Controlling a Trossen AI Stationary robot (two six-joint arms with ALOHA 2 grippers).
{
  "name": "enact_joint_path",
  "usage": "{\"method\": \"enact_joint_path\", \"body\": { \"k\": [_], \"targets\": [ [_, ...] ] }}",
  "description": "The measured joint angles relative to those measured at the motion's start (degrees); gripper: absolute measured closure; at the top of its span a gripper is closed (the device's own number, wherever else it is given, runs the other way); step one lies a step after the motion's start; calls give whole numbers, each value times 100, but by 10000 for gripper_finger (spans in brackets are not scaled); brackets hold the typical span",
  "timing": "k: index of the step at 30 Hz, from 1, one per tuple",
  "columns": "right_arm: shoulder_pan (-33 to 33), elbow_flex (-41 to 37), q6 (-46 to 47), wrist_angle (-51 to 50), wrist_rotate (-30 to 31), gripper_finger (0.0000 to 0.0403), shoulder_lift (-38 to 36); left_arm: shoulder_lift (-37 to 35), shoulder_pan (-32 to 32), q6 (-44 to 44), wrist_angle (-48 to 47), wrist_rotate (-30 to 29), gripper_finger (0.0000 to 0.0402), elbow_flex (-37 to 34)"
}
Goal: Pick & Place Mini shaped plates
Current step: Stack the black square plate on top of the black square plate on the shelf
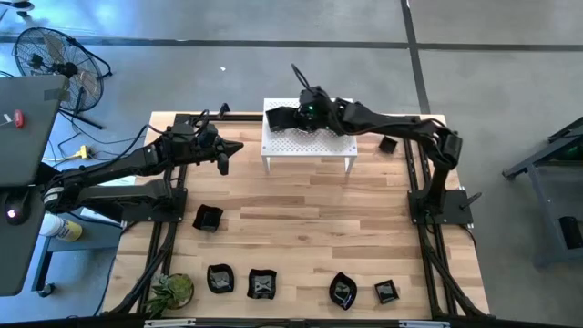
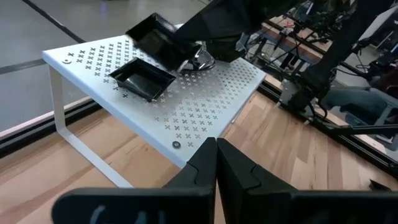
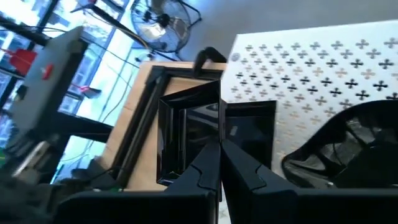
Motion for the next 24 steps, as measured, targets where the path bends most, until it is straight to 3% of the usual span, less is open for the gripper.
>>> {"method": "enact_joint_path", "body": {
  "k": [17, 24],
  "targets": [
    [-131, -28, 9, -20, -73, 399, 182, 0, 0, -4, -2, 15, 402, -2],
    [-131, -28, -35, -41, -63, 355, 182, -1, 0, -7, -2, 15, 402, -2]
  ]
}}
